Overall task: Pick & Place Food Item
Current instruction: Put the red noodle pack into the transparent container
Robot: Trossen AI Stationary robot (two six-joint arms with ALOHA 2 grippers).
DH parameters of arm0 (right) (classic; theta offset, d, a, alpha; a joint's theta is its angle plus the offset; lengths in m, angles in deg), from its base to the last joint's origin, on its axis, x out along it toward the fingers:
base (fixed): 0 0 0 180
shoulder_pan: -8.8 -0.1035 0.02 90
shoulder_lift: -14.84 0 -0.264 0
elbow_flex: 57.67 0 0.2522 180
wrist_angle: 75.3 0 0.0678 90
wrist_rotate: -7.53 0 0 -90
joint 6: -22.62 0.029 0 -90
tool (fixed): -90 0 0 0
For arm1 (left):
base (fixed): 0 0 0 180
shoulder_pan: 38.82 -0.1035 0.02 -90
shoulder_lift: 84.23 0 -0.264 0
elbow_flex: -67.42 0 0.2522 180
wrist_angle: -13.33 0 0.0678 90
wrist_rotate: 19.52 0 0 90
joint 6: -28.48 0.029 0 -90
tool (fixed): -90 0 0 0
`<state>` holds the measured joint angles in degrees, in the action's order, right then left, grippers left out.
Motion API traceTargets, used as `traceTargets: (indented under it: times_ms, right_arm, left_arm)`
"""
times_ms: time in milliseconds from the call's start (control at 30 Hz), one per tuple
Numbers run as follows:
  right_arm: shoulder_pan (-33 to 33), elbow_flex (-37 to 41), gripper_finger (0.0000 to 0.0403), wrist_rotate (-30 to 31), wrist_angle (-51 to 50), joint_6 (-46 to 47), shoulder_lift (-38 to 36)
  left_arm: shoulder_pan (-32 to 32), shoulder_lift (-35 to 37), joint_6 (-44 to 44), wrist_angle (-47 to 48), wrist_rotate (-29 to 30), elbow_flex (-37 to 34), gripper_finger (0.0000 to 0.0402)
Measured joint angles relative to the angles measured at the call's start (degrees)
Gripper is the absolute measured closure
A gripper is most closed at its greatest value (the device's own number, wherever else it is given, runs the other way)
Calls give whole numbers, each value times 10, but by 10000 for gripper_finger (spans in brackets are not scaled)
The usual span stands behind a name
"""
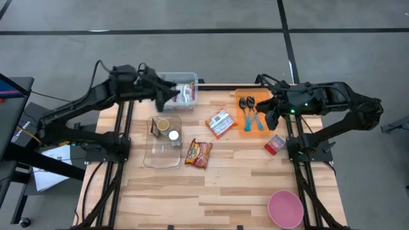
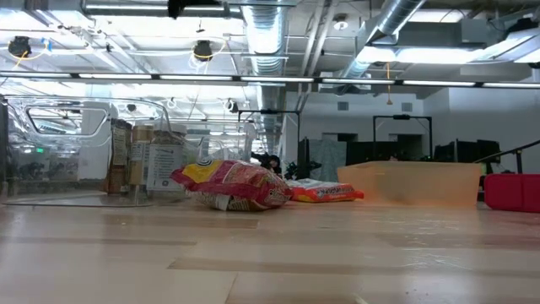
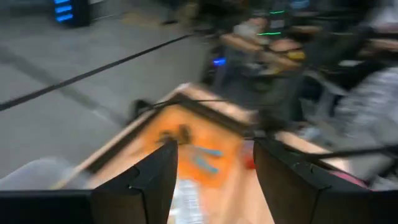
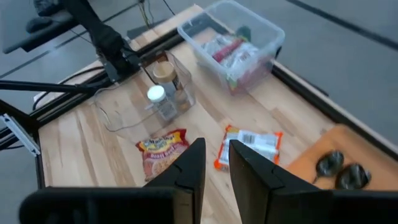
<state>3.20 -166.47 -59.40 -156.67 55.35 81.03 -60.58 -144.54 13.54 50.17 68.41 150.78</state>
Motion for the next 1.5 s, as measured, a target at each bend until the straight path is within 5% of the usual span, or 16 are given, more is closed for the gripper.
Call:
traceTargets:
  times_ms: [167,433,1133,1333,1500]
  right_arm:
    - [1,0,336,-2,29,-28,1]
    - [-15,0,334,-3,20,-18,2]
    - [-26,0,334,-5,14,-12,1]
    - [-26,0,334,-5,14,-12,1]
    - [-26,0,334,-5,10,-13,1]
  left_arm:
    - [75,16,37,8,-7,0,201]
    - [156,17,57,7,70,0,184]
    - [186,17,57,-1,102,0,169]
    - [206,1,28,-115,117,-1,169]
    - [269,-46,87,-225,148,1,169]
